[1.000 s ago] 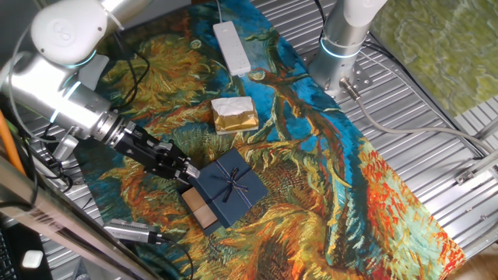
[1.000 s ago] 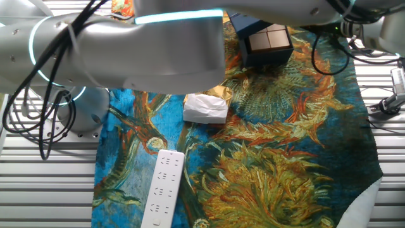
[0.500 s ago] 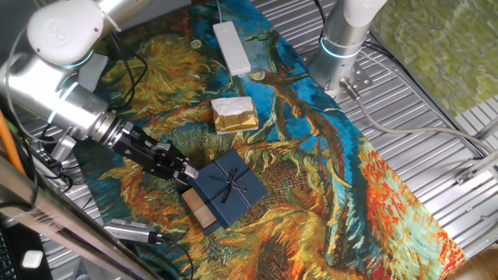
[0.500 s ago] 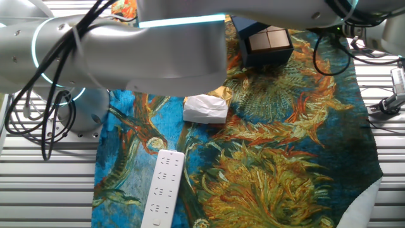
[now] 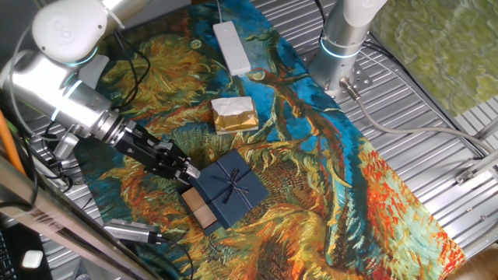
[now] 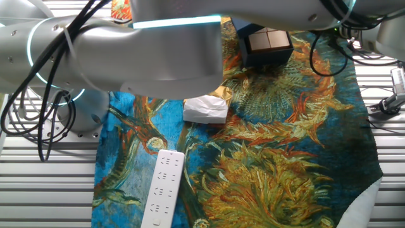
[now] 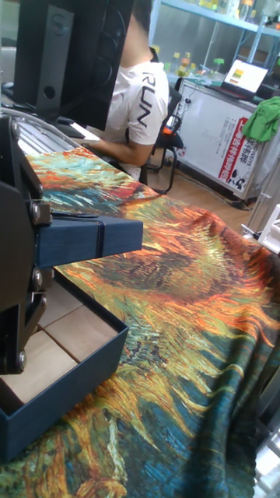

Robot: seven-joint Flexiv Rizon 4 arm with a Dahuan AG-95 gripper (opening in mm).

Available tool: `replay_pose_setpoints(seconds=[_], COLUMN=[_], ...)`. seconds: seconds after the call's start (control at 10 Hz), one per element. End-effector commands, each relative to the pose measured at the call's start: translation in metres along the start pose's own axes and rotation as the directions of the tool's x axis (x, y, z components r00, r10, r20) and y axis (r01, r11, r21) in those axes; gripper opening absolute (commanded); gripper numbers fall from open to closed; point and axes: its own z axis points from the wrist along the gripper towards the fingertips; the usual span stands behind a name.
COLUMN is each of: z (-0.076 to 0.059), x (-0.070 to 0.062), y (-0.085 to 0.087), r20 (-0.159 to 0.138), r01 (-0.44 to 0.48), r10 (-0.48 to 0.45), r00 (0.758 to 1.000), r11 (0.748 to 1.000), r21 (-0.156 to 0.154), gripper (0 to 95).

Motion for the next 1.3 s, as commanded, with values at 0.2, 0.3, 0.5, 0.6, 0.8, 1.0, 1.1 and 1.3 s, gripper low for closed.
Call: replay_pose_setpoints(seconds=[0.2, 0.3, 0.5, 0.6, 0.8, 1.0, 1.1, 1.3], z=[-0.0002, -0.0002, -0.0002, -0.0002, -0.0002, -0.0002, -0.0002, -0.0002], x=[-0.0004, -0.0004, -0.0004, -0.0004, -0.0004, -0.0004, -0.0004, -0.0004], y=[0.0001, 0.0001, 0.0001, 0.0001, 0.0001, 0.0001, 0.0001, 0.0001], r20=[0.008, 0.013, 0.017, 0.019, 0.025, 0.028, 0.03, 0.034], r01=[0.001, 0.004, 0.007, 0.008, 0.011, 0.011, 0.013, 0.013], r10=[-0.001, -0.004, -0.007, -0.008, -0.01, -0.011, -0.012, -0.012], r00=[1.0, 1.0, 1.0, 1.0, 1.0, 1.0, 0.999, 0.999], r11=[1.0, 1.0, 1.0, 1.0, 1.0, 1.0, 1.0, 1.0], r21=[-0.008, -0.009, -0.009, -0.008, -0.012, -0.015, -0.015, -0.018], gripper=[0.0, 0.0, 0.0, 0.0, 0.0, 0.0, 0.0, 0.0])
